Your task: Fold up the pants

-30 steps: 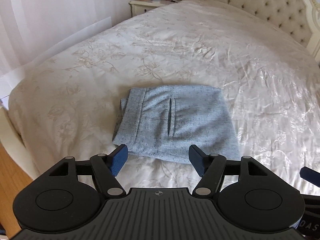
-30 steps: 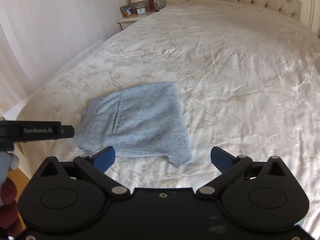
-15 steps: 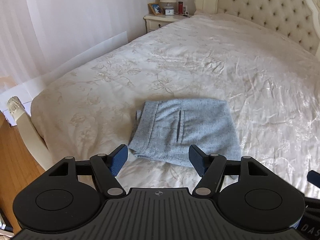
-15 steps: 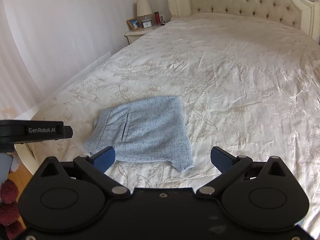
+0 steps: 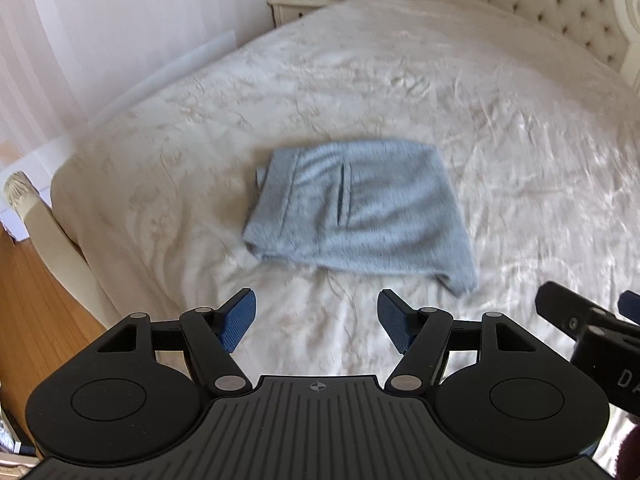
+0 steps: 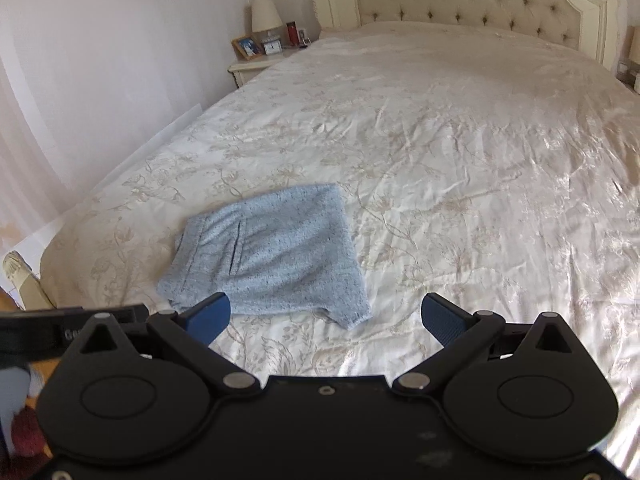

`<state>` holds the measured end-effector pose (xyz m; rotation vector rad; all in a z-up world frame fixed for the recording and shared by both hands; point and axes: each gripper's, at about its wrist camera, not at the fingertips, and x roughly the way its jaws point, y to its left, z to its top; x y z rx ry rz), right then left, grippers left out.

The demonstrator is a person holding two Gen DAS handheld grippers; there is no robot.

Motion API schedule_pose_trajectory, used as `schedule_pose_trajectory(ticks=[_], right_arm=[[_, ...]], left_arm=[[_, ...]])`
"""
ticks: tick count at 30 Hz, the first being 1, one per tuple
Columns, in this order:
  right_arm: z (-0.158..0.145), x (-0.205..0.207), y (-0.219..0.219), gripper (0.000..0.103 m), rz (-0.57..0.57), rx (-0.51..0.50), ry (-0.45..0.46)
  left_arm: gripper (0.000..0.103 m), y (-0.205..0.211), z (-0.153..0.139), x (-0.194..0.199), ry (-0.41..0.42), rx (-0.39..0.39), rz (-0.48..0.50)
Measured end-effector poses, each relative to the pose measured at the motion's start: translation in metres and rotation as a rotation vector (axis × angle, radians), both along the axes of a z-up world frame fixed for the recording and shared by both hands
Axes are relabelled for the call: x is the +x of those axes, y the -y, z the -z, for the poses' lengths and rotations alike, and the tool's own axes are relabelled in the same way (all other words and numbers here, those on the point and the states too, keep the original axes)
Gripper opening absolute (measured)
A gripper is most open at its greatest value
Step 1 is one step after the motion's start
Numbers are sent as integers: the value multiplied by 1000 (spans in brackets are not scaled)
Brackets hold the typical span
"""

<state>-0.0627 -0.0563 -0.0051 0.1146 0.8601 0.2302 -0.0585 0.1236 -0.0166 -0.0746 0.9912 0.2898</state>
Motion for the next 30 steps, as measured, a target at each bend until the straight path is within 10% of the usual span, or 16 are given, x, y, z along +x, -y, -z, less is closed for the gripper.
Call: schedule_pose_trajectory(ticks=[30], right_arm=[[14, 12, 0, 103, 5, 4, -103]], left_arm=[[66, 1, 15, 3, -113, -34, -11]])
